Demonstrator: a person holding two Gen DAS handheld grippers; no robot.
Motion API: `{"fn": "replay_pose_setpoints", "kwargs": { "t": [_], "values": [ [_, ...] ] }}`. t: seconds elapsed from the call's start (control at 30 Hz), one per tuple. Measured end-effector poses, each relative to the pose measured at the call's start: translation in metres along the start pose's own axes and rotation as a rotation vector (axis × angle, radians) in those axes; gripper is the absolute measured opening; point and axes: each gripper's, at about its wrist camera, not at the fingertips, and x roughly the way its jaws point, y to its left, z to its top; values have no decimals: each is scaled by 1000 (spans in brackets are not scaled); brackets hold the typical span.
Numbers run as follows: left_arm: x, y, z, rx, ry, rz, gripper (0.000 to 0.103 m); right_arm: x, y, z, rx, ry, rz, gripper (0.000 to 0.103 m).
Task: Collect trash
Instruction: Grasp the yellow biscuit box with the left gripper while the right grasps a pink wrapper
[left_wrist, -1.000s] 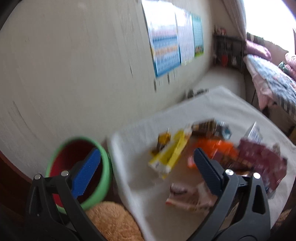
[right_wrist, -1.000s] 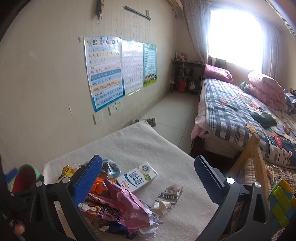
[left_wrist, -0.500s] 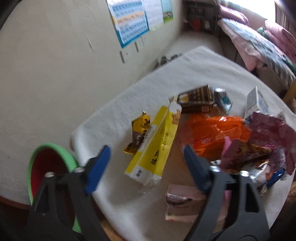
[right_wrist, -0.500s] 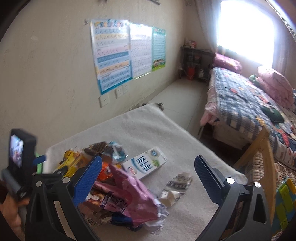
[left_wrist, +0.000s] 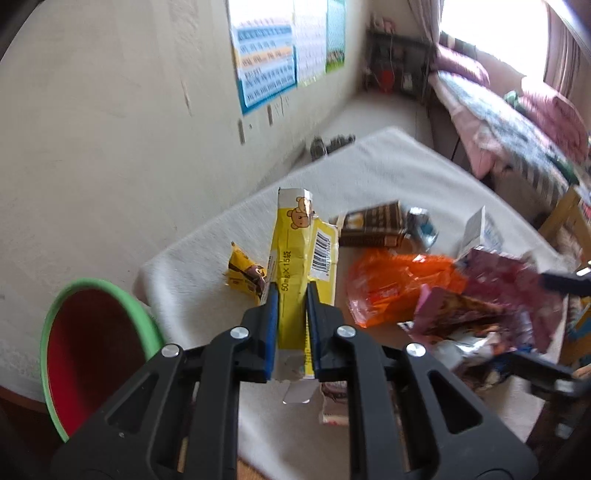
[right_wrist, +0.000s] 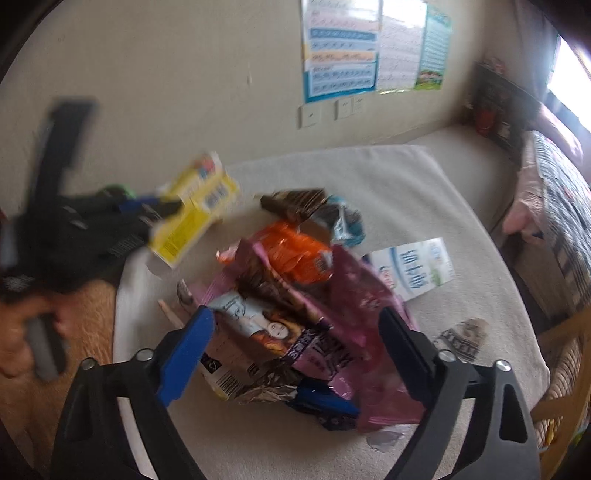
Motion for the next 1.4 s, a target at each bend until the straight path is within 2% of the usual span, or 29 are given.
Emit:
{"fn": "replay_pose_setpoints", "kwargs": {
  "t": [0.17, 0.33, 0.37, 0.43, 0.53, 0.7, 0.87, 0.97, 1.07, 1.23, 1.3, 1.4],
  "values": [
    [-26, 6, 0, 0, -82, 33, 14, 17, -4, -2, 16, 44, 2, 82],
    [-38, 2, -1, 85, -171, 147, 14, 26, 2, -10, -28, 105, -14, 84],
    [-39, 3, -1, 98, -182, 159, 14, 28, 4, -11, -42, 109, -27, 81],
    [-39, 2, -2, 124, -189, 160, 14, 30, 7, -14, -64, 120, -48, 62],
    [-38, 6, -5, 96, -165, 117, 14, 30, 3, -15, -38, 128, -3, 27],
    [-40, 21, -7, 27, -146, 87, 14, 10, -2, -10, 20, 77, 57, 15],
    [-51, 49, -7, -27, -162, 114, 14, -21, -4, 0, 66, -27, 115, 8],
    [-56, 78, -11, -72, -164, 150, 14, -40, 3, 7, 66, -91, 129, 7],
    [-56, 116, -20, -144, -145, 189, 14, -48, 14, 18, 76, -114, 150, 7],
    [-47, 182, -47, -316, -78, 234, 14, -40, 65, 52, 42, -128, 270, 7],
    [-41, 202, -60, -376, -40, 251, 14, -23, 93, 70, 52, -99, 356, 7],
    [-37, 216, -70, -396, -16, 267, 14, 9, 142, 96, 57, -45, 470, 7]
  ]
}}
